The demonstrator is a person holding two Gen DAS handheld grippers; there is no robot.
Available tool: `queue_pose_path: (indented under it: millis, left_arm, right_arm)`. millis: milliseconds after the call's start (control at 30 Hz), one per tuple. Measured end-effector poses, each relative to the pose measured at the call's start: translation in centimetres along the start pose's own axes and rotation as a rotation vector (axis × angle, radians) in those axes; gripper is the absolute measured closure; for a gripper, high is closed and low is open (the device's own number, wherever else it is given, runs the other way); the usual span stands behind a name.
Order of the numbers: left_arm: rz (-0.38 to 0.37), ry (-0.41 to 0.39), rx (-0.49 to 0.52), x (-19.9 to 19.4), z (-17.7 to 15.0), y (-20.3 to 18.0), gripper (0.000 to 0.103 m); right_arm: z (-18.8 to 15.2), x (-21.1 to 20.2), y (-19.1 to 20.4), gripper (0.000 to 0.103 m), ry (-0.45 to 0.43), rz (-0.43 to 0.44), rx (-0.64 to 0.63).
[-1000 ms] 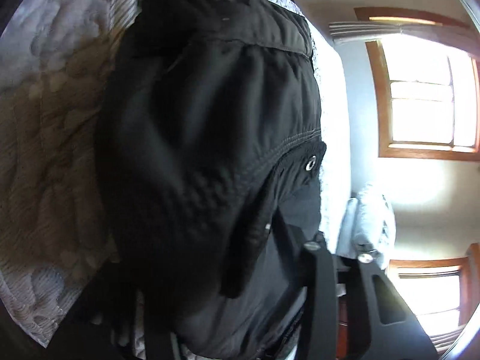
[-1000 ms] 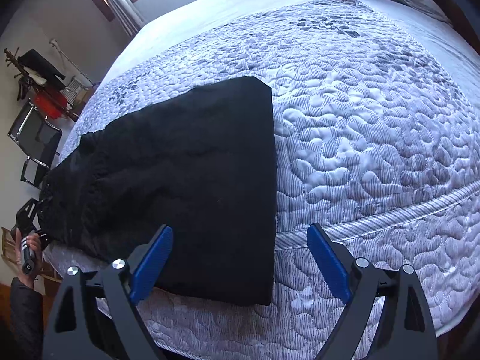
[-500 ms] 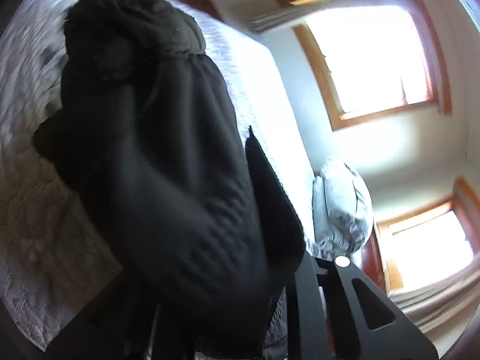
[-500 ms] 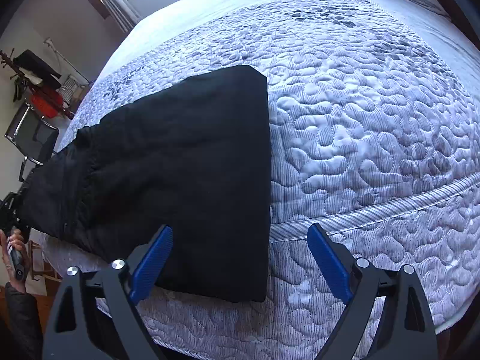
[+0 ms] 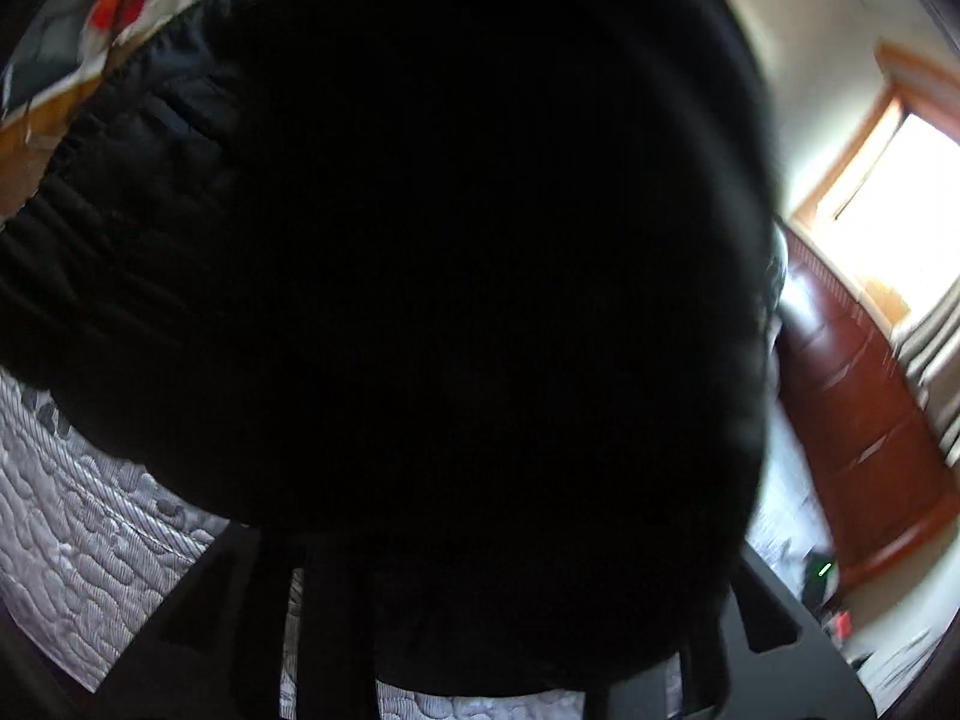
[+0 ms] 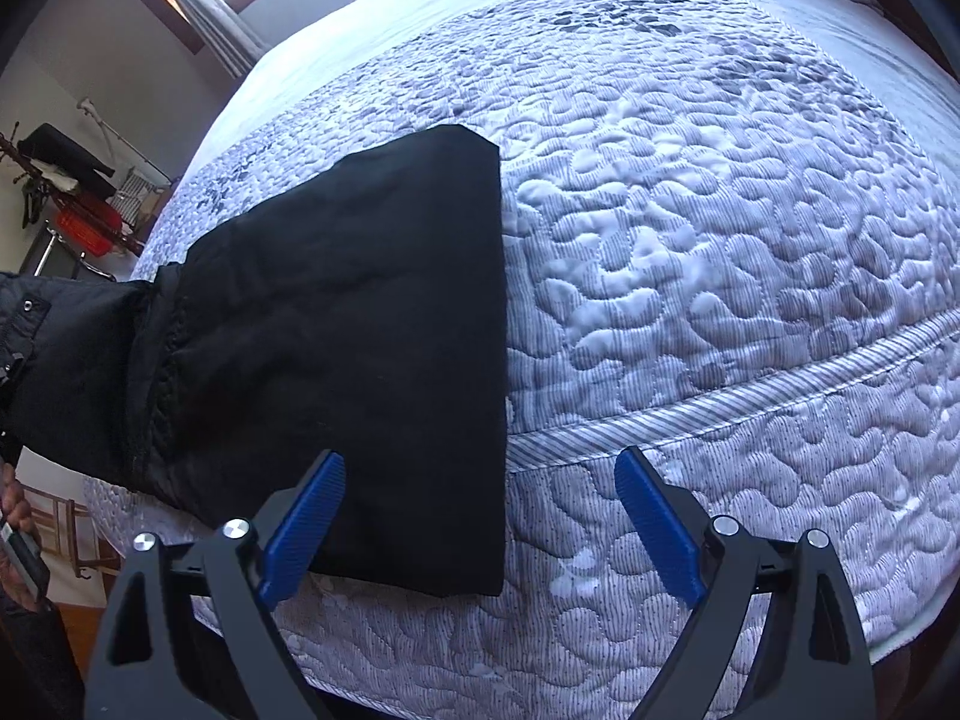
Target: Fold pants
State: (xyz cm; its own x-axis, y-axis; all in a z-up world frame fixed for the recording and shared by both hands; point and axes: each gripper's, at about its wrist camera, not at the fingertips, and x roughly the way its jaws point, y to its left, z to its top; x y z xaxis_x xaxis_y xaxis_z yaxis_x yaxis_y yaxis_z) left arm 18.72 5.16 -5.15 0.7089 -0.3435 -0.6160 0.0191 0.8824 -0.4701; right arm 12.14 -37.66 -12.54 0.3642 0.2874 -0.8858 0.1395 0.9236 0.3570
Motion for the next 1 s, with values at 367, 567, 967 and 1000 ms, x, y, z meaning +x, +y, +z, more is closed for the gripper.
queue_pose_path:
  millis: [367,567,967,1000]
  left_arm:
    - [0.058,0.137,0.249,4.5,-3.8,-4.9,0.056]
    - [0.075,0.217,0.365,5.4,-6.6,-6.9,0.040]
    - [0.032,0.343,0.422,5.7,-10.5,-7.2,0.012]
    - [0.023,0.344,0.397,5.4,-10.3,-6.9,0.012]
  right_arm:
    - [-0.2,-1.1,-1.9,0.011,-0.018,0.002,0.054]
    - [-0.5,-1.3,-2.7,0.011,-0.018,0.004,0.080]
    - [-0.2,-3.4,-2.0,0.011,-0.087,0.014,0.061]
    - [-0.2,-3.8,-1.8,0.011,-0.099,0.016,0.057]
